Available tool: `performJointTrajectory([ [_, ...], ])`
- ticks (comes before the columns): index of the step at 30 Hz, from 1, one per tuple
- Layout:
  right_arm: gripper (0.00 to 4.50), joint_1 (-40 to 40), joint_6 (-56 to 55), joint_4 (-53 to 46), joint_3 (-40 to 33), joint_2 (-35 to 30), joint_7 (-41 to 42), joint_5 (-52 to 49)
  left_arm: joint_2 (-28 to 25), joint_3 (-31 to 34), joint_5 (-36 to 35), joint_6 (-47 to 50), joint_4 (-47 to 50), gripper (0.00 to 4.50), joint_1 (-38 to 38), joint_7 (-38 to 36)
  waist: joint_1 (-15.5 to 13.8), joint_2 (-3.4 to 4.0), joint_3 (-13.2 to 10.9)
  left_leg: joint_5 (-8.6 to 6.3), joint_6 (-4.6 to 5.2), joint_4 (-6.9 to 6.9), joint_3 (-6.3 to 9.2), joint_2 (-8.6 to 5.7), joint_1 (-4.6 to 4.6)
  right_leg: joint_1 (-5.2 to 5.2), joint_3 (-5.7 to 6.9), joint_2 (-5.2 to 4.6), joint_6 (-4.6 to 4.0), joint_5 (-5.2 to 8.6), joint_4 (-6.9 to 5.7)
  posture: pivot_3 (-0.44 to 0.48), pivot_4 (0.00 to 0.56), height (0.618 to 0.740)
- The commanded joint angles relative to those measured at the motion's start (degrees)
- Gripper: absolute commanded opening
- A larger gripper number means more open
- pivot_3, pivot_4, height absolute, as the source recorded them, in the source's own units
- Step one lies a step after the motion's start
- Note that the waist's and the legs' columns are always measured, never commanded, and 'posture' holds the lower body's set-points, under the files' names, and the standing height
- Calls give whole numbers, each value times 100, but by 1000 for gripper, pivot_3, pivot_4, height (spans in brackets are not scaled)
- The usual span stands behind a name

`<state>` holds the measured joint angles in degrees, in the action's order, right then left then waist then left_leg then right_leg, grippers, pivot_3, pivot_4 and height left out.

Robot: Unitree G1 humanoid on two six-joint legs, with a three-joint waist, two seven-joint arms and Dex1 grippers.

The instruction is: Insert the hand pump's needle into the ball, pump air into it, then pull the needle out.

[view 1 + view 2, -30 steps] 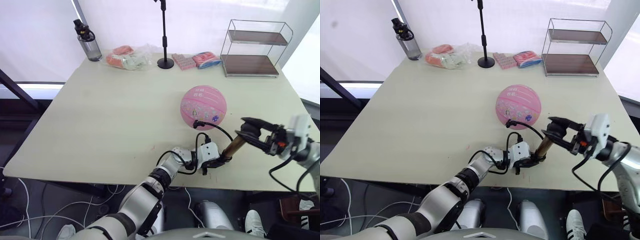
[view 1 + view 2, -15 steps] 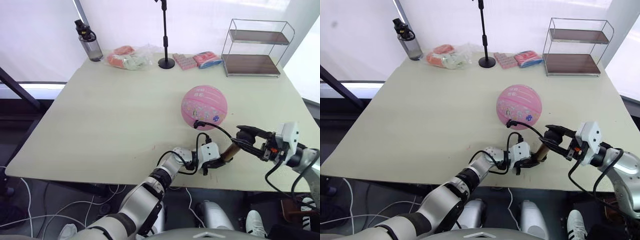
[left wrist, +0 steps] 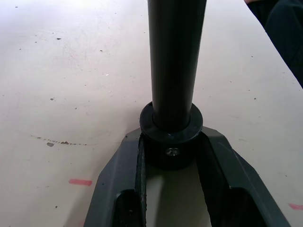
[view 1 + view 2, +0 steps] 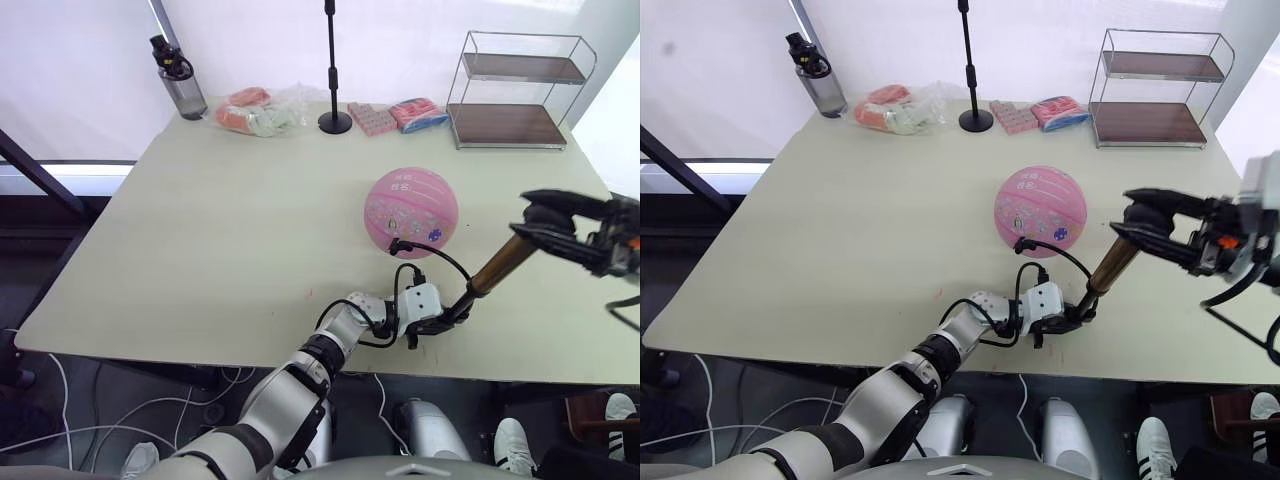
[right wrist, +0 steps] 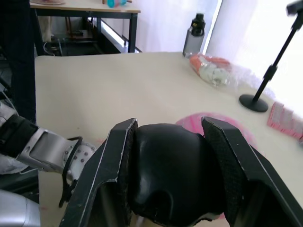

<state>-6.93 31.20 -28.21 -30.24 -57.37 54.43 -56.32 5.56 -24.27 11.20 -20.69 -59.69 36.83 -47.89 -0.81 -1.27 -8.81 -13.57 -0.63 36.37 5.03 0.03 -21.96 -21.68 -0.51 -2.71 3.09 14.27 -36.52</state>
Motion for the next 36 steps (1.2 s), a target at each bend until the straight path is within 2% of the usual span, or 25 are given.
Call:
performJointTrajectory([
  [1,1728,-387,195,-28,-533,-286,-128,-387,-173,-166,301,292,-530,998,-246,-19,2,2,-2,0,0,0,-1,0,0,0,0,0,0,0,0,0,150,731],
  [8,1728,-909,574,81,-656,-548,-245,-649,-172,-154,292,296,-537,998,-241,-32,-2,19,-27,0,1,4,-2,-4,-22,-20,-3,-4,2,-2,0,0,150,731],
  [13,1728,-586,502,-106,-364,-297,-96,-236,-176,-139,284,296,-545,998,-229,-37,-2,21,-28,0,3,4,4,-11,-39,-32,-1,-6,1,-2,0,0,150,731],
  [20,1728,141,-175,-103,570,396,142,764,-190,-136,282,296,-543,998,-219,-31,20,-4,-16,-1,3,9,0,-6,-11,-13,-1,-3,4,-2,-4,0,150,731],
  [22,1728,334,-476,27,884,845,-13,1070,-197,-132,275,301,-536,998,-226,-23,25,-28,1,-1,3,6,-2,-2,5,1,-2,-1,3,-1,-4,0,150,731],
  [27,1728,904,-1374,517,1646,1152,323,2113,-221,-136,273,300,-517,998,-247,-4,38,-44,33,-1,3,5,-3,6,15,7,-2,6,3,-1,-7,0,150,731],
  [36,1728,1199,-2619,1592,2604,2088,24,3305,-222,-147,264,308,-486,998,-287,-28,79,-75,88,-2,2,5,0,9,23,11,-2,9,0,0,-11,0,150,731],
])
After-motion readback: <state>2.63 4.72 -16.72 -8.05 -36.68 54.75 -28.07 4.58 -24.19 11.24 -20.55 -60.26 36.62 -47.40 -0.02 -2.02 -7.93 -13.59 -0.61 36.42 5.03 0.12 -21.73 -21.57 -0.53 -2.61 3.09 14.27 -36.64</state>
